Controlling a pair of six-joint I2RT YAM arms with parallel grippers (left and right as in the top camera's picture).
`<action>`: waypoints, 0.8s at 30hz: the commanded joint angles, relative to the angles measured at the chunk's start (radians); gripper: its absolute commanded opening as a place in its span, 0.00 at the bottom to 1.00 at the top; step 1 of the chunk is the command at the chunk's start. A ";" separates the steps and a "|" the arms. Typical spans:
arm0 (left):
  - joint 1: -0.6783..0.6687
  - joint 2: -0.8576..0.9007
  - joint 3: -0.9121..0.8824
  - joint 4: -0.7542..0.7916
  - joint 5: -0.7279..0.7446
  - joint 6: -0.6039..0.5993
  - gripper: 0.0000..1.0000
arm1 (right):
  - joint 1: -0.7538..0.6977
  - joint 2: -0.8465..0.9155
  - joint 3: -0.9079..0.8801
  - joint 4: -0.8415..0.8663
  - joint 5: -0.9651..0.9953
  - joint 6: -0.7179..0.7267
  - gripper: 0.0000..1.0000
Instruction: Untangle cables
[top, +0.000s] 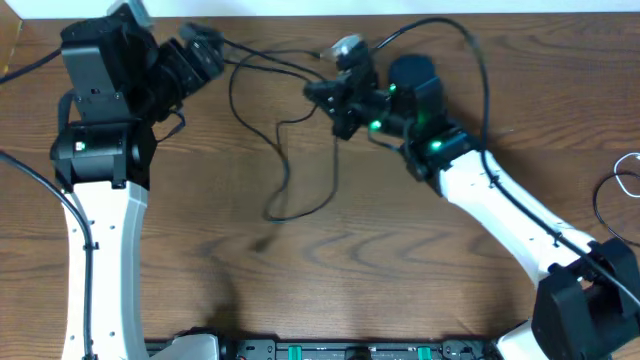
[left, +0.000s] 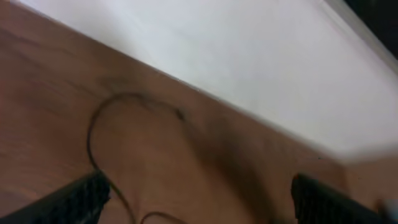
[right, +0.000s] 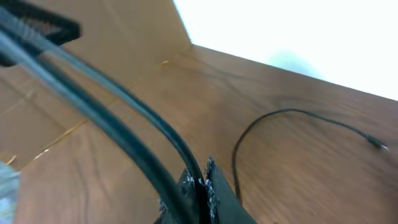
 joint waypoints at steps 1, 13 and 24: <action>0.023 -0.015 0.016 -0.039 0.344 0.299 0.93 | -0.082 0.007 -0.012 -0.027 0.053 -0.001 0.01; 0.018 -0.014 0.016 -0.244 0.599 0.627 0.93 | -0.042 0.007 -0.012 0.011 0.044 0.032 0.01; 0.018 0.000 0.013 -0.349 0.453 0.710 0.94 | -0.011 0.007 -0.012 0.076 0.054 0.071 0.01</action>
